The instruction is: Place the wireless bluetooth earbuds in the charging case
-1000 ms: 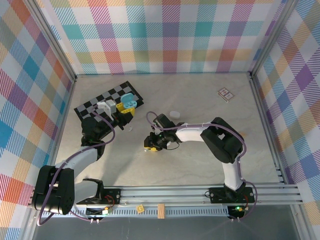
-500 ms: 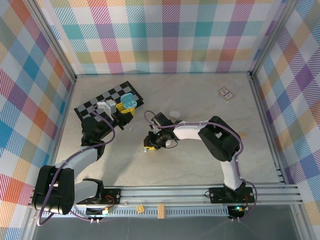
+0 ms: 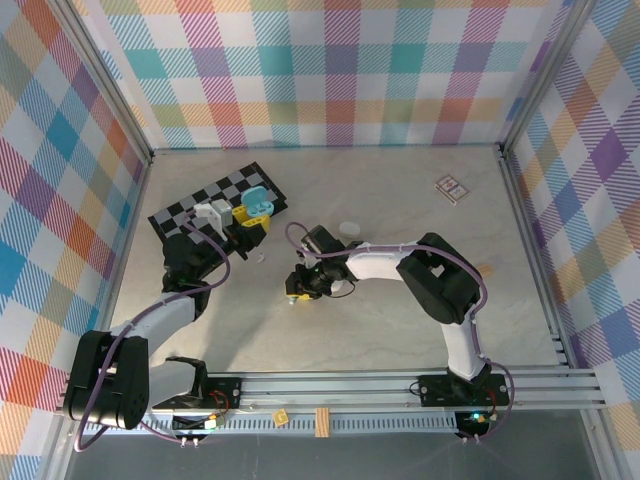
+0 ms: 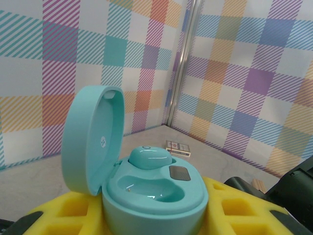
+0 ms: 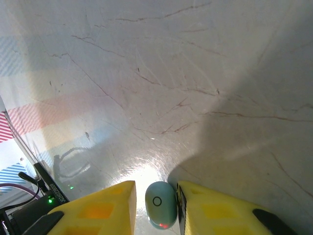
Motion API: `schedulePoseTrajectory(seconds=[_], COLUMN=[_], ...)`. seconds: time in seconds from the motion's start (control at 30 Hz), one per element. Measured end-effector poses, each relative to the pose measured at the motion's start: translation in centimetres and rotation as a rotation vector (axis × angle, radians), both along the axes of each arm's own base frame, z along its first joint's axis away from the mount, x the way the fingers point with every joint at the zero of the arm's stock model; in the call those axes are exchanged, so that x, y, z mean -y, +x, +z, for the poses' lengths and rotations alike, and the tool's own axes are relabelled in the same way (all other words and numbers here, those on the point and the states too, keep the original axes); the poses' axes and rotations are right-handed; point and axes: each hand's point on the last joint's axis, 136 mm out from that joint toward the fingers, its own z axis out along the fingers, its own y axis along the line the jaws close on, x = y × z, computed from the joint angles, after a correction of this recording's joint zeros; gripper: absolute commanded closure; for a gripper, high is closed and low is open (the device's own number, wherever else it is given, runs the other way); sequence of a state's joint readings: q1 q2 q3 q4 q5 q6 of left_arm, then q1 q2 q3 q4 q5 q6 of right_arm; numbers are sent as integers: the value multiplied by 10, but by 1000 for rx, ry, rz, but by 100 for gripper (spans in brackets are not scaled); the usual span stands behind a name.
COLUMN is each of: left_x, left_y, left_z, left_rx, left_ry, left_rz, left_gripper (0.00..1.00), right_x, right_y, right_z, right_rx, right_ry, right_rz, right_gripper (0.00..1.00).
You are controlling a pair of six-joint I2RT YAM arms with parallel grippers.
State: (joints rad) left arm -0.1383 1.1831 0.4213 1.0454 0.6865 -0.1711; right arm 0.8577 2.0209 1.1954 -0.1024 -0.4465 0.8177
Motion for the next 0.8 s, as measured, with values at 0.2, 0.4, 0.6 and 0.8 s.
schedulePoseTrajectory(seconds=[0.2,0.4,0.6,0.8], left_x=[0,0,0,0], left_y=[0,0,0,0], left_z=[0,0,0,0], left_rx=[0,0,0,2], left_ry=[0,0,1,2], left_rz=[0,0,0,1], left_gripper=[63,63,63,63], right_x=[2,0,-1,-1], right_y=[-1,-5,-7,-8], right_z=[-1,-2,-1,-1], right_rx=[19,40,68,91], right_ry=[-8,-18,-24,-33], right_rz=[21,58,84,104], right_gripper=[76,76,70,73])
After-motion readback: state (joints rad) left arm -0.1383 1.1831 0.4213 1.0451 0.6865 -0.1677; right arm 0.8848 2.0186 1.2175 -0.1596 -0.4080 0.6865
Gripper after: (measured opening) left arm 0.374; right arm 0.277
